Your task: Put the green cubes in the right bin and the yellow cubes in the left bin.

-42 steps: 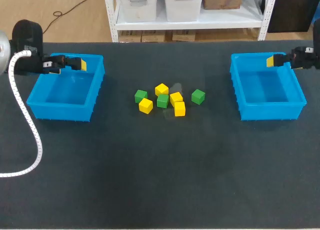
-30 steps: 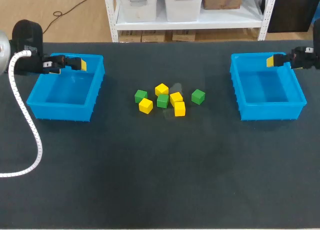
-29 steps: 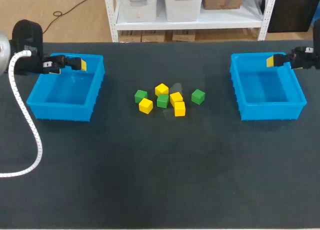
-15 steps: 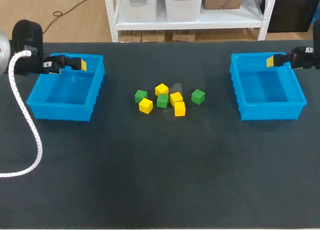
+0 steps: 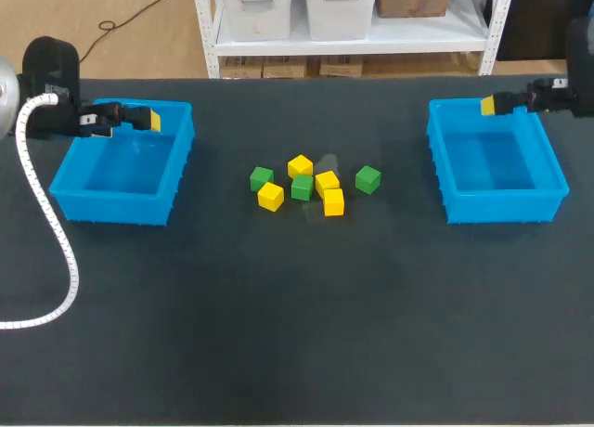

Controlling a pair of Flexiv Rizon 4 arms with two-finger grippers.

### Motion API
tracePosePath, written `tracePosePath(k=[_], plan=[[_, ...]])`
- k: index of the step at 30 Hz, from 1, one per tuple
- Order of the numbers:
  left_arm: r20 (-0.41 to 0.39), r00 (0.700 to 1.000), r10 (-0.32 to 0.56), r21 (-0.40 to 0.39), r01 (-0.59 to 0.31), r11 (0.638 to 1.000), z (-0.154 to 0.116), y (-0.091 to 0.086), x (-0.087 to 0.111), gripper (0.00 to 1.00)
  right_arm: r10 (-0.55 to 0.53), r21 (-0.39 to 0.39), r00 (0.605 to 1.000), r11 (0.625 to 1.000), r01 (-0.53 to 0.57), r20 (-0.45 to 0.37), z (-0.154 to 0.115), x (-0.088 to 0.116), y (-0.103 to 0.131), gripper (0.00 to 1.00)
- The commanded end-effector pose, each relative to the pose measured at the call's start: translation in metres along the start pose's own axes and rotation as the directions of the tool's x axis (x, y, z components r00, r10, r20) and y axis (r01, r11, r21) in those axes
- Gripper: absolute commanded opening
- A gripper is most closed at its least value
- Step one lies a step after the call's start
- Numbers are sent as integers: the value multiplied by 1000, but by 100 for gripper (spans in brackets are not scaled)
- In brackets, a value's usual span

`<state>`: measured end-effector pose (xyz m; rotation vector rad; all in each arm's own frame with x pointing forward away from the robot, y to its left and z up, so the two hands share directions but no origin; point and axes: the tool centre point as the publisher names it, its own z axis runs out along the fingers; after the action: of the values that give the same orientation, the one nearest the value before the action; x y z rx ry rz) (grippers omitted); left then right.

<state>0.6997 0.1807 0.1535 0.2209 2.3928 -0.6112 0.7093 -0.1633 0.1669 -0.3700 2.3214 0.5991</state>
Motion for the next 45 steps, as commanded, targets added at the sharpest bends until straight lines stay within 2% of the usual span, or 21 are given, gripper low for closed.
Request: tracePosePath(k=[1, 6, 13, 30, 35, 40, 45], plan=[[8, 1000, 3, 15, -3, 1000, 1, 3, 1, 100, -36, 53, 999, 998, 37, -18, 7, -5, 9, 100], [8, 1000, 3, 15, -3, 1000, 1, 3, 1, 100, -175, 88, 983, 980, 180, -57, 19, -10, 29, 100], [8, 1000, 3, 15, -3, 1000, 1, 3, 1, 100, -265, 94, 958, 957, 275, -106, 39, -13, 45, 100], [8, 1000, 3, 15, -3, 1000, 1, 3, 1, 100, -347, 103, 916, 922, 372, -200, 88, 4, 59, 100], [8, 1000, 3, 15, -3, 1000, 1, 3, 1, 100, -390, 93, 885, 901, 424, -256, 110, 11, 65, 100], [8, 1000, 3, 15, -3, 1000, 1, 3, 1, 100, -406, 86, 848, 885, 458, -340, 136, 26, 67, 100], [8, 1000, 3, 15, -3, 1000, 1, 3, 1, 100, -402, 67, 827, 884, 462, -392, 153, 40, 66, 100]])
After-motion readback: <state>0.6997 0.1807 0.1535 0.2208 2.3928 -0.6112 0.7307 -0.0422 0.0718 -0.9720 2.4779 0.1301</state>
